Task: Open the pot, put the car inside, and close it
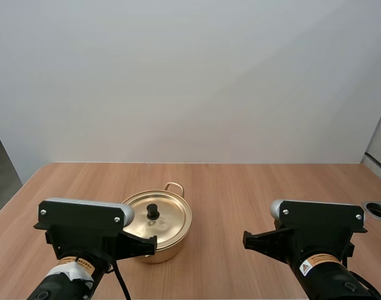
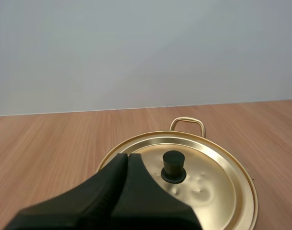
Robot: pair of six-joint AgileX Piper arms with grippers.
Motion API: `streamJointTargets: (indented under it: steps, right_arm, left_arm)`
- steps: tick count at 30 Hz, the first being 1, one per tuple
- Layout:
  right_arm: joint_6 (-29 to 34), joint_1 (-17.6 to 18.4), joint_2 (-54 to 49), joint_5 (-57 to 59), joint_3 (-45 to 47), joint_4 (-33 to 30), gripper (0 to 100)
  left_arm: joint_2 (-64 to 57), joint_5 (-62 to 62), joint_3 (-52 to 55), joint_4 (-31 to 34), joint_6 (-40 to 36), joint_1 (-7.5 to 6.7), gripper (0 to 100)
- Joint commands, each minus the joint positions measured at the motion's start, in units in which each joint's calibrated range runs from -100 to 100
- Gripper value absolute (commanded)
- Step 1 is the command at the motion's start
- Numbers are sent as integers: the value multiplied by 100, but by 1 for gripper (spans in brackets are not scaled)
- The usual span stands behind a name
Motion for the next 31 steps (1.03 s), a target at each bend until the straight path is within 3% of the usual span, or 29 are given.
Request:
streamJointTargets:
  steps: [1, 6, 31]
  right_arm:
    - [-5, 0, 0, -6, 0, 1, 0]
    - [-5, 0, 0, -6, 0, 1, 0]
    - [-5, 0, 0, -6, 0, 1, 0]
  left_arm:
    - [0, -4, 0, -7, -1, 56, 1]
    - [0, -4, 0, 5, -1, 159, 1]
    - [0, -4, 0, 5, -1, 159, 1]
